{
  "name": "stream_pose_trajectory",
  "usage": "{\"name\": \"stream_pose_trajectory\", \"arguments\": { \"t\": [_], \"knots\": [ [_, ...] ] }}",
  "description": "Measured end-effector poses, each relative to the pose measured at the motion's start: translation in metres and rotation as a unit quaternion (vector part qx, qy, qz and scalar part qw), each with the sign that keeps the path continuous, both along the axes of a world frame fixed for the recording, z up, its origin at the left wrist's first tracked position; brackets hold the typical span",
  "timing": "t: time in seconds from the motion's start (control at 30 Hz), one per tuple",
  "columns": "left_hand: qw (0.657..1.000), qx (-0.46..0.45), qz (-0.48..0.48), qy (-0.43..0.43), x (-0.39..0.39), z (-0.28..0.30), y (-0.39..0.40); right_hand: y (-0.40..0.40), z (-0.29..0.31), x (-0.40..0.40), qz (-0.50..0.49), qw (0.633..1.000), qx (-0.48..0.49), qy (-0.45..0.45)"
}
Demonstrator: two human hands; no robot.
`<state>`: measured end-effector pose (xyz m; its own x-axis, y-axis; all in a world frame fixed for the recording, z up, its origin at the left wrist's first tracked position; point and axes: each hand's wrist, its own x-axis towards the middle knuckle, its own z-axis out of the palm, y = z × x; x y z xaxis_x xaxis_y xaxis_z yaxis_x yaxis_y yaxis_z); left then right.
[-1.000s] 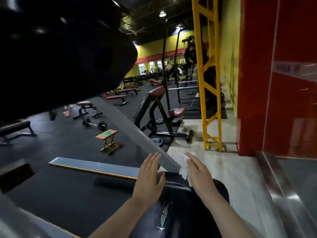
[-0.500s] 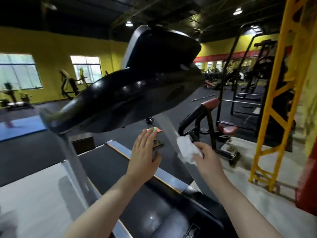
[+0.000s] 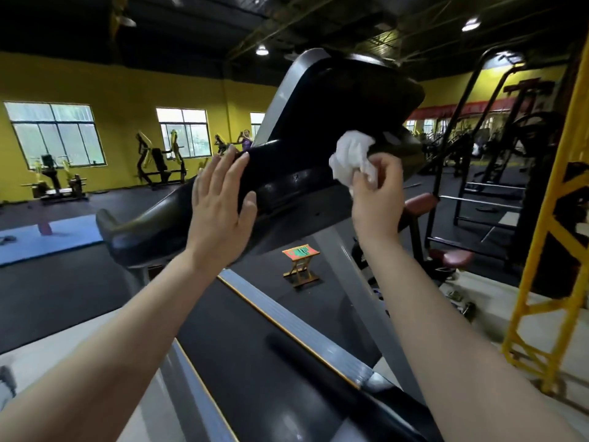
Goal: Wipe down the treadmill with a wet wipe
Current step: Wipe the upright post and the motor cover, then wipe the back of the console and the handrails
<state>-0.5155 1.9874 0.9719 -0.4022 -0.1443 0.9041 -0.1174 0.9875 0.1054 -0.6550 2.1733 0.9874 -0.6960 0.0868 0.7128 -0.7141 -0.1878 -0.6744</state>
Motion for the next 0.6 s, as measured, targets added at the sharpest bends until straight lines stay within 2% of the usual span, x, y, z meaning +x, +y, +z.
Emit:
{"name": "stream_pose_trajectory", "arguments": {
  "t": [0.1, 0.2, 0.33, 0.47, 0.6],
  "knots": [
    [1.000, 0.005, -0.008, 0.015, -0.003, 0.011, -0.013, -0.025, 0.019, -0.011, -0.054, 0.990, 0.078, 0.107],
    [1.000, 0.008, -0.012, -0.007, -0.001, 0.013, -0.015, -0.047, -0.012, -0.010, -0.057, 0.976, 0.087, 0.190],
    [0.996, 0.064, -0.035, -0.050, 0.008, 0.022, -0.022, -0.050, -0.058, -0.026, 0.002, 0.982, 0.062, 0.176],
    [0.991, 0.106, 0.019, -0.075, 0.005, 0.025, -0.015, -0.045, -0.062, -0.037, 0.059, 0.990, 0.055, 0.119],
    [0.991, 0.104, 0.068, -0.049, 0.000, 0.021, -0.004, -0.051, -0.056, -0.039, 0.097, 0.980, 0.018, 0.171]
  ]
}}
